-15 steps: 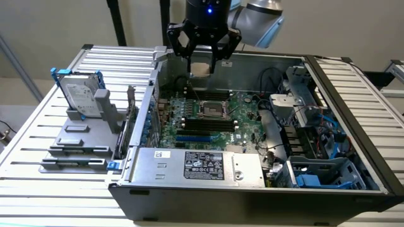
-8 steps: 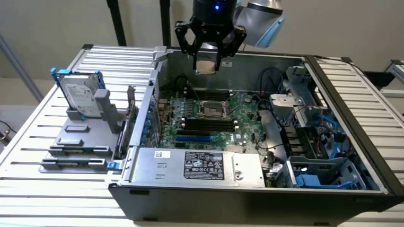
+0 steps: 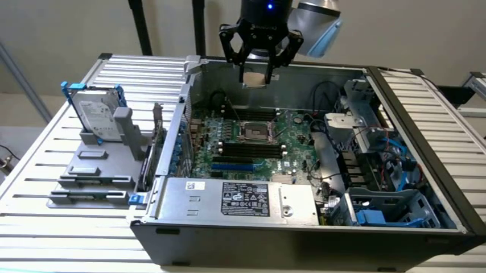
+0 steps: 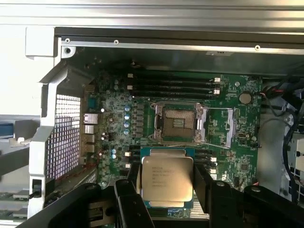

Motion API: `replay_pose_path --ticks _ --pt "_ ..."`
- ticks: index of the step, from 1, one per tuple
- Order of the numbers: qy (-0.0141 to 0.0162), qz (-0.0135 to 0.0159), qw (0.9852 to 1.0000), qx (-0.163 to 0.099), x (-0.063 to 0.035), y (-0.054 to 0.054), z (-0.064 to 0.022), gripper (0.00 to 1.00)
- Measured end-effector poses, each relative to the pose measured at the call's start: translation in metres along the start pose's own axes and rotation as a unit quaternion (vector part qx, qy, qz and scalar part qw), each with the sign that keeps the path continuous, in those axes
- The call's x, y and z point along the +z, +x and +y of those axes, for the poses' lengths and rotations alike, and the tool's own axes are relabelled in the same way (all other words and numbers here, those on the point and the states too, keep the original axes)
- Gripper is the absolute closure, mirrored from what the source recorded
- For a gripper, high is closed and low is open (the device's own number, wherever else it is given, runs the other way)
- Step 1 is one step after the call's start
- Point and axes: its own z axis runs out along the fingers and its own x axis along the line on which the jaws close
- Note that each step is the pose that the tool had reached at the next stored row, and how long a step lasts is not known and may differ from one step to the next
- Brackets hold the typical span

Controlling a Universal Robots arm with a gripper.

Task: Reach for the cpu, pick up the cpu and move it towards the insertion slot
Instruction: 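Pick up the cpu and move it towards the insertion slot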

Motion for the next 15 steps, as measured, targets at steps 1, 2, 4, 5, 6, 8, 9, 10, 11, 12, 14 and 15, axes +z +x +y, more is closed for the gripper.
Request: replay_pose_path --ticks 1,2,4,5,6,8,9,10,11,12,14,15 --pt "0.0000 -0.0006 1.0000 0.001 0.0001 -0.0003 0.0007 0.45" --pt "0.0000 -0.0013 1.0000 0.002 0.0002 -0.0005 0.0014 0.45" --pt "-0.0001 -0.0035 1.0000 0.004 0.0005 -0.0006 0.0027 0.45" --pt "-0.0001 -0.0052 1.0000 0.004 0.0008 -0.0006 0.0034 0.45" --pt "0.0000 -0.0071 1.0000 0.005 0.0010 -0.0006 0.0040 0.45" --pt "-0.0003 -0.0106 0.9999 0.006 0.0014 -0.0006 0.0049 0.45" --pt "-0.0007 -0.0122 0.9999 0.006 0.0017 -0.0007 0.0053 0.45" --pt "-0.0010 -0.0131 0.9999 0.007 0.0022 -0.0008 0.0057 0.45" --pt "-0.0012 -0.0136 0.9999 0.007 0.0025 -0.0009 0.0063 0.45" --pt "-0.0014 -0.0139 0.9999 0.007 0.0028 -0.0011 0.0070 0.45" --pt "-0.0017 -0.0143 0.9999 0.008 0.0036 -0.0016 0.0090 0.45" --pt "-0.0018 -0.0145 0.9999 0.008 0.0039 -0.0018 0.0101 0.45"
